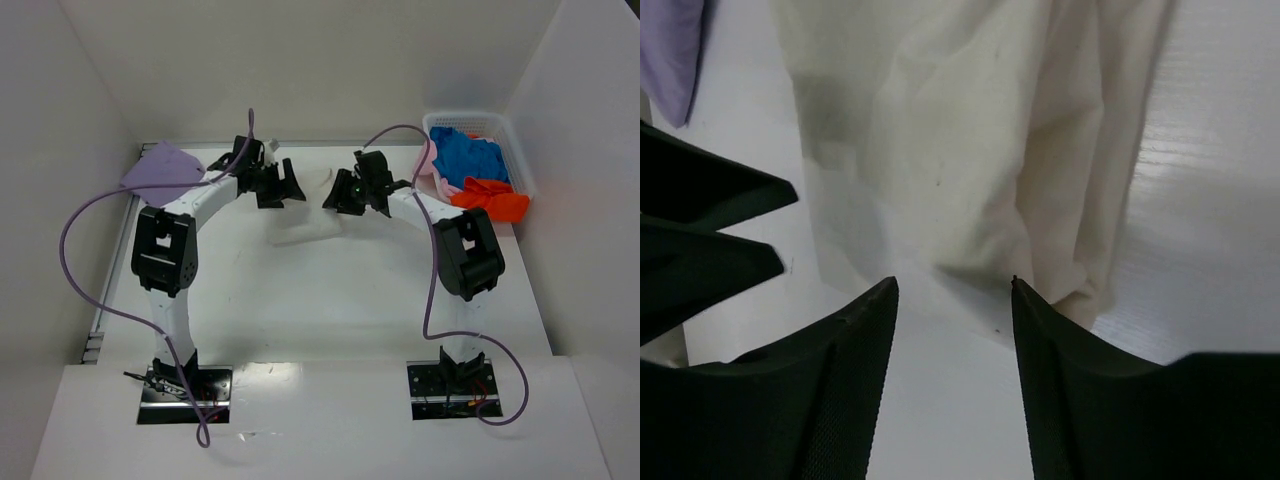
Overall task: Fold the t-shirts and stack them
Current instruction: Fold the long partially folded tshirt into a neat square
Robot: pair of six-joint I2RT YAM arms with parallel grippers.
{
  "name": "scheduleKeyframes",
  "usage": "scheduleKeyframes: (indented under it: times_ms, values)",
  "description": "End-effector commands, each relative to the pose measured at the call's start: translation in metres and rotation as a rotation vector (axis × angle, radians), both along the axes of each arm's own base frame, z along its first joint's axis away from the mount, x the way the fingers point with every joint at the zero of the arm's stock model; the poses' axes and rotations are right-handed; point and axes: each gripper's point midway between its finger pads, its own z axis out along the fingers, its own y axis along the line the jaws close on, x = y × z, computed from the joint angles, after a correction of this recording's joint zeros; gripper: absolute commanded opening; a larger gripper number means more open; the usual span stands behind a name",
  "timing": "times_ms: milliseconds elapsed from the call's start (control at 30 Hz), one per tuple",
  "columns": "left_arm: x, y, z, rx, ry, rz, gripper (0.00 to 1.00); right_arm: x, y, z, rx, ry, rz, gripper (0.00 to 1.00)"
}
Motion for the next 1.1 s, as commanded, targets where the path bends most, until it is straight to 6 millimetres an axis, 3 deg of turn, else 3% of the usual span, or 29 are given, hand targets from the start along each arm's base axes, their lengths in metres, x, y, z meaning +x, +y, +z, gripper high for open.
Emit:
scheduleKeyframes:
  times_ms: [0,67,233,300,333,367,500,633,733,867,1067]
  values:
    - [0.031,-0.002,0.035,-0.034,-0.107,0.041,0.85,0.007,-0.007,0.027,0.019,-0.094,-0.026,0.58]
    - [0.039,-0.003,0.043,-0.038,-0.125,0.055,0.84,0.009,-0.008,0.028,0.018,-0.105,-0.034,0.61]
    - [0.073,-0.018,0.059,-0.092,-0.181,0.027,0.77,0.007,-0.009,0.003,-0.011,-0.056,-0.027,0.61]
    - [0.079,-0.026,0.061,-0.125,-0.180,0.006,0.71,0.006,-0.008,-0.008,-0.015,-0.033,-0.020,0.55]
    - [0.080,-0.033,0.051,-0.129,-0.165,-0.009,0.65,0.005,-0.007,-0.014,-0.014,-0.019,-0.013,0.52]
    - [0.087,-0.035,0.056,-0.139,-0.183,-0.005,0.63,0.001,-0.003,-0.016,-0.009,-0.014,-0.009,0.51]
    - [0.089,-0.051,0.036,-0.144,-0.162,-0.035,0.58,-0.001,-0.002,-0.030,-0.014,0.017,-0.001,0.46]
    - [0.097,-0.052,0.018,-0.142,-0.157,-0.021,0.48,-0.010,0.002,-0.042,-0.020,0.046,0.016,0.43]
    - [0.100,-0.050,0.005,-0.130,-0.152,0.005,0.40,-0.016,0.005,-0.050,-0.027,0.063,0.027,0.34]
    - [0.103,-0.050,-0.013,-0.117,-0.130,0.062,0.17,-0.023,0.002,-0.062,-0.044,0.102,0.027,0.20]
    - [0.109,-0.049,-0.022,-0.124,-0.123,0.099,0.14,-0.047,0.000,-0.074,-0.064,0.154,0.025,0.14]
